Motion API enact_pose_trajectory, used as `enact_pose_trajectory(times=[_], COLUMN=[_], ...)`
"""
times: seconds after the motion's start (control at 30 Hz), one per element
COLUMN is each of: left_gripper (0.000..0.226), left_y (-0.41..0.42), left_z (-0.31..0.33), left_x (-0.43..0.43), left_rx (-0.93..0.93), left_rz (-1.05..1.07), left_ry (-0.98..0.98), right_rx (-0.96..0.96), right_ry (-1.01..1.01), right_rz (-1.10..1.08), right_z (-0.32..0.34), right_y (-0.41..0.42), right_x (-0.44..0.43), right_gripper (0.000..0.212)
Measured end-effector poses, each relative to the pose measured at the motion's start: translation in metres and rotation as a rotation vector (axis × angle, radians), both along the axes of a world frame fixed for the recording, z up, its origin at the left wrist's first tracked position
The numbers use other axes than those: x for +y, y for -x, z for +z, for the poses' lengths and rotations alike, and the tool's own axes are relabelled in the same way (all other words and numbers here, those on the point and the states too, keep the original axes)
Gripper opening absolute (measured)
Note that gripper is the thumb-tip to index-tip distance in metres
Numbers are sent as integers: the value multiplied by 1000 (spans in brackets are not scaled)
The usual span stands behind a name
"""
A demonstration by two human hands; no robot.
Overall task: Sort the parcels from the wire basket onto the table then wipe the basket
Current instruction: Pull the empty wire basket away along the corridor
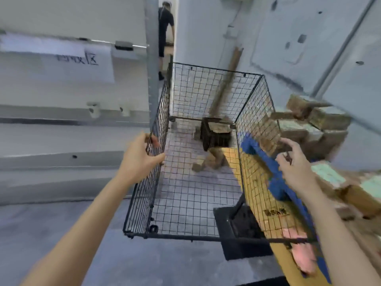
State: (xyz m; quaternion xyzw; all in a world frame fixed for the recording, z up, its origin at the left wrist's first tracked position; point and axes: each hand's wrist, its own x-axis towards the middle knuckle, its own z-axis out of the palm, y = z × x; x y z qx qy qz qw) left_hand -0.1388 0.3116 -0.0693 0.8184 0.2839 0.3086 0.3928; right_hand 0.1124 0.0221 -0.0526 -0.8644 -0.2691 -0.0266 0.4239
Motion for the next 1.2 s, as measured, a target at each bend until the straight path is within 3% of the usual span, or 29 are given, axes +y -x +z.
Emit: enact_pose_trajectory(times=[0.33,0.6,0.9,1.2], left_gripper=[32,34,34,33], left_y=[55,115,212,326], left_z=[-34,-47,-49,-51], left_x=[55,57,15,-24], left_rx=[56,21,-33,-15], left_rz=[370,805,1293,1663], left_ry=[57,100,66,70], right_rx=[57,38,56,86], right_ry=[78,150,97,149], right_rz=[357,802,1317,1664], right_z=[-42,-45,-57,-74], right_y=[-37,-9,113,309], right_x=[169,318,458,548], right_gripper=[38,45,45,46])
